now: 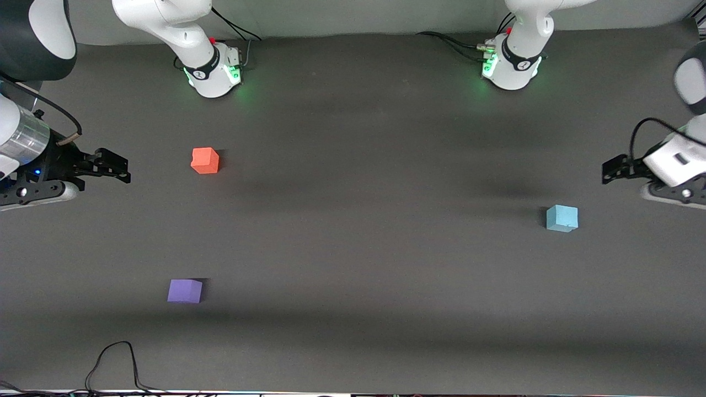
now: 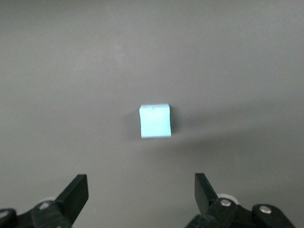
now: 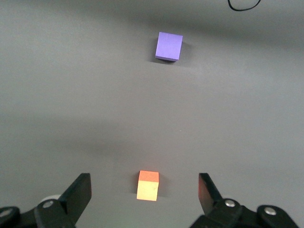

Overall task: Place blue block between orange and purple blocks
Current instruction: 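Lower the left gripper onto the light-blue block and close it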

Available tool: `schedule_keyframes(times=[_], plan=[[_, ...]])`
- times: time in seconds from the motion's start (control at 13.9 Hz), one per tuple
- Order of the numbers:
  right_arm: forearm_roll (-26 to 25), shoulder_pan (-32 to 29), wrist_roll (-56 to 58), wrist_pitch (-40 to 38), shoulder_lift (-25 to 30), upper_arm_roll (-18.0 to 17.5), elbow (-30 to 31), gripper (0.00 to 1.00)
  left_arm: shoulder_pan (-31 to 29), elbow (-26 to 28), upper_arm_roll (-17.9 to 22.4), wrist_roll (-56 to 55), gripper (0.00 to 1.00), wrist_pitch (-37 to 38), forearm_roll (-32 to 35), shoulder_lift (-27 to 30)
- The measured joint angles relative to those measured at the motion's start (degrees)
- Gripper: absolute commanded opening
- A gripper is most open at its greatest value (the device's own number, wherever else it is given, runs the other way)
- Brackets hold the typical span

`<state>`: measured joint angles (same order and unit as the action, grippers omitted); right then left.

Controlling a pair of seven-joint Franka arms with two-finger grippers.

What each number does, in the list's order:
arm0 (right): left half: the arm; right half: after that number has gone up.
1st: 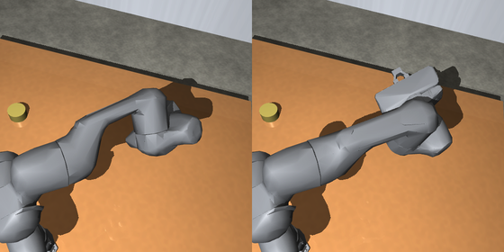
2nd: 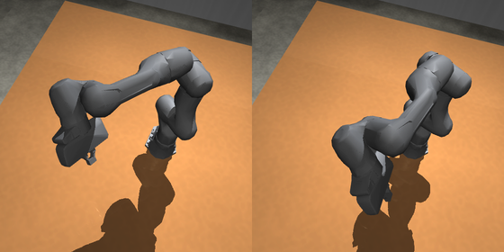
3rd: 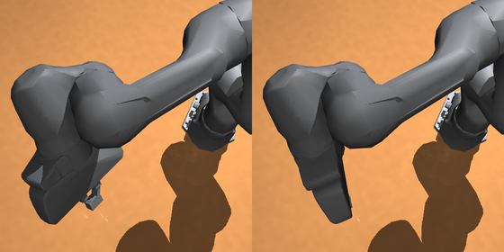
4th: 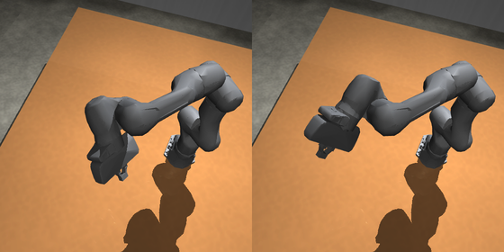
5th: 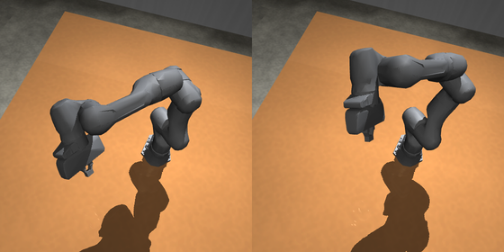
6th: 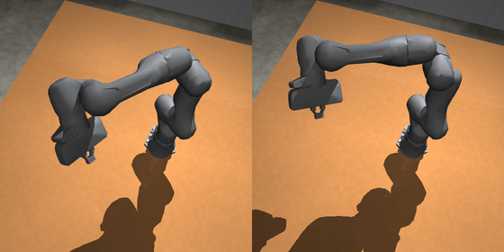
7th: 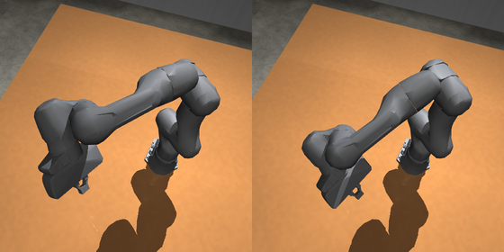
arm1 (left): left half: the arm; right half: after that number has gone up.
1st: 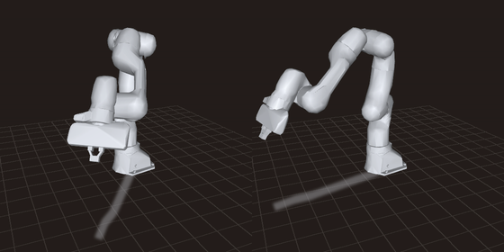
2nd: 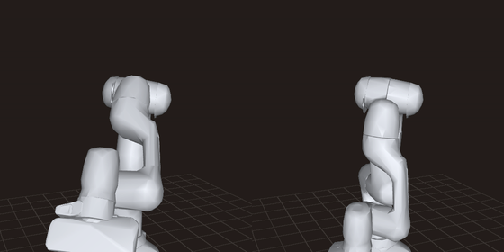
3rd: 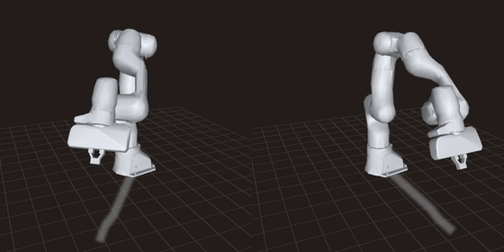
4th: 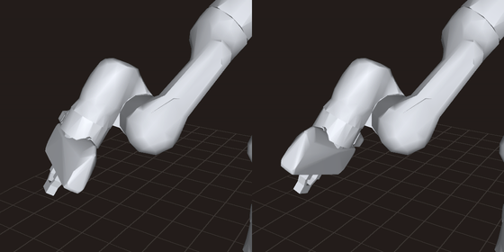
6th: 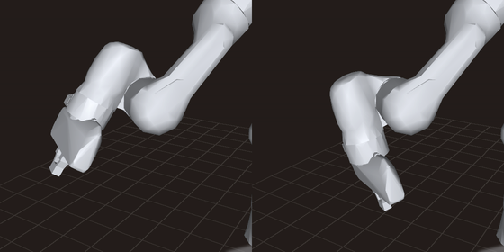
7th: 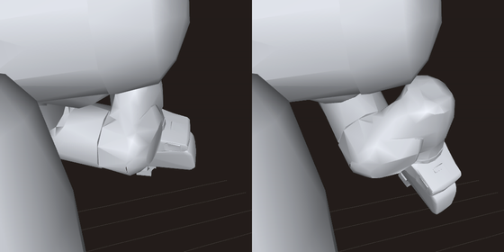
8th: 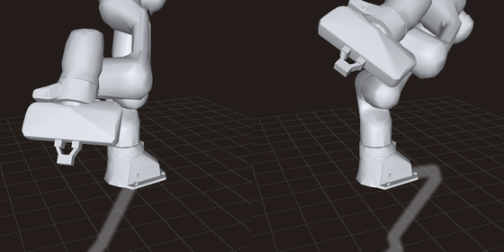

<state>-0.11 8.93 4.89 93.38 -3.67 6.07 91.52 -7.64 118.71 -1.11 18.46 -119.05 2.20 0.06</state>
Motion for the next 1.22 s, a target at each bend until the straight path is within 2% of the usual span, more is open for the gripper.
schedule_keyframes(times=[0.22, 0.43, 0.79, 1.0, 1.22], plan=[[0.0, 0.0, 0.0, 0.0, 0.1, 0.0, 0.0, 1.0, 0.2, 5.4, 0.0, 0.1, 1.0, -10.8, 0.0, -4.3], [0.0, 0.0, 0.0, 0.0, 0.5, 0.0, 0.0, 1.0, 0.3, 5.8, 0.0, 0.7, 1.0, -17.8, 0.0, -10.7], [0.0, 0.0, 0.0, 0.0, 0.5, 0.0, 0.1, 1.0, 0.3, 6.3, 0.0, 1.0, 1.0, -26.4, 0.1, -17.6], [0.0, 0.0, 0.0, 0.1, 0.5, 0.0, 0.1, 1.0, 0.3, 8.7, 0.1, 1.0, 1.0, -31.4, 0.2, -19.3], [0.0, 0.0, 0.0, 0.4, 0.5, 0.1, 0.1, 1.0, 0.2, 9.8, 0.1, 1.0, 1.0, -32.5, 0.2, -20.1]])
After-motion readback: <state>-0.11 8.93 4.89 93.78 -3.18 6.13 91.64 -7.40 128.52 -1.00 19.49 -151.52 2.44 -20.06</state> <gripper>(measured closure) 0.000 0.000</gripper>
